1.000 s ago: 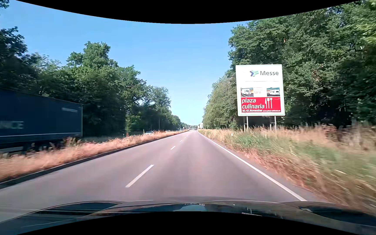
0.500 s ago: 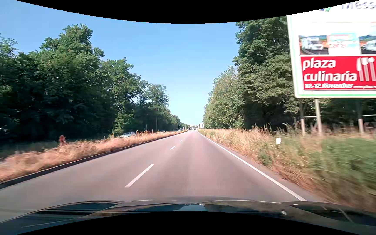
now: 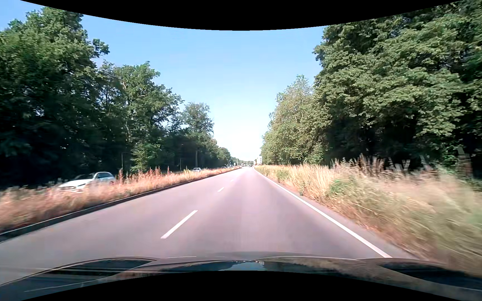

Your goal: Follow the waypoints while adhering to traffic rules and regulations

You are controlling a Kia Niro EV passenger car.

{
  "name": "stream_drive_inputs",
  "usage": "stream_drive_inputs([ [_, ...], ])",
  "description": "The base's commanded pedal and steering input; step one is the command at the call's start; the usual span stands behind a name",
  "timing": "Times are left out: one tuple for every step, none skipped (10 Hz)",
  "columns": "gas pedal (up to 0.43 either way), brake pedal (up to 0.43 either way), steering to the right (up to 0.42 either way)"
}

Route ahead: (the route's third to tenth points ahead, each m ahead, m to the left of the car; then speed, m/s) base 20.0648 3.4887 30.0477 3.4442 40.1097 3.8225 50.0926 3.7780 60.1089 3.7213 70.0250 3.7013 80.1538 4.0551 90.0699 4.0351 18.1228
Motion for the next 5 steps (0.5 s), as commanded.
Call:
stream_drive_inputs([
  [0.138, 0.000, -0.001],
  [0.138, 0.000, -0.001],
  [0.138, 0.000, -0.001],
  [0.138, 0.000, -0.001],
  [0.138, 0.000, -0.001],
])
